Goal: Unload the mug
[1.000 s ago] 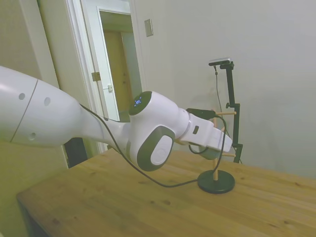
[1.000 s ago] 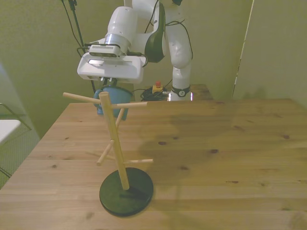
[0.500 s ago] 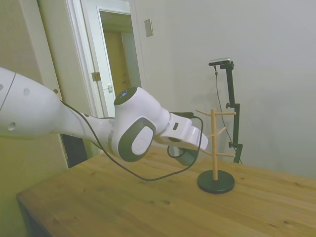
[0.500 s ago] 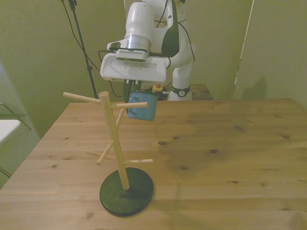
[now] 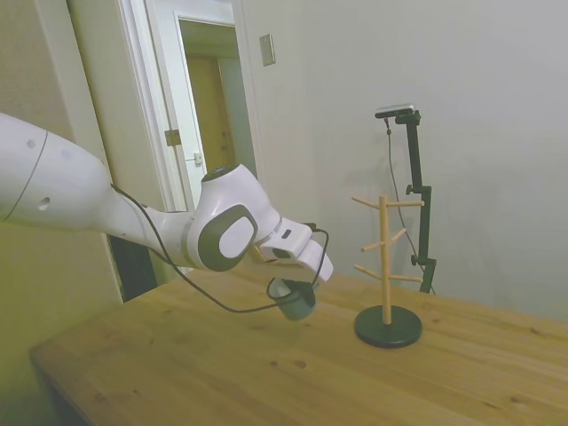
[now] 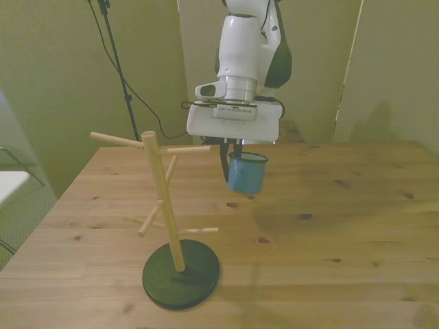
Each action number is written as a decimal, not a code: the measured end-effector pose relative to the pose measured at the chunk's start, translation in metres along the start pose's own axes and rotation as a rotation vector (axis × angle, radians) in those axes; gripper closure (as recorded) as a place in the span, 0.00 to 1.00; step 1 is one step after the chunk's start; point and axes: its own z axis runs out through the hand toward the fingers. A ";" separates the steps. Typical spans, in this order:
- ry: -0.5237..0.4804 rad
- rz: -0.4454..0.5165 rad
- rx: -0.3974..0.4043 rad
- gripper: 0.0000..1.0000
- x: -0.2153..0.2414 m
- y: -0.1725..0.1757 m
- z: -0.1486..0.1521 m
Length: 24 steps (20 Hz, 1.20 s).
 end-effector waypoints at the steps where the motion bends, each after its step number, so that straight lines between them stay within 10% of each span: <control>1: -0.015 0.008 -0.019 1.00 -0.003 -0.003 0.004; 16: -0.102 0.048 -0.156 1.00 0.033 -0.047 0.094; 17: -0.097 0.047 -0.160 0.00 0.035 -0.052 0.096; 24: -0.074 0.049 -0.168 0.00 0.044 -0.055 0.099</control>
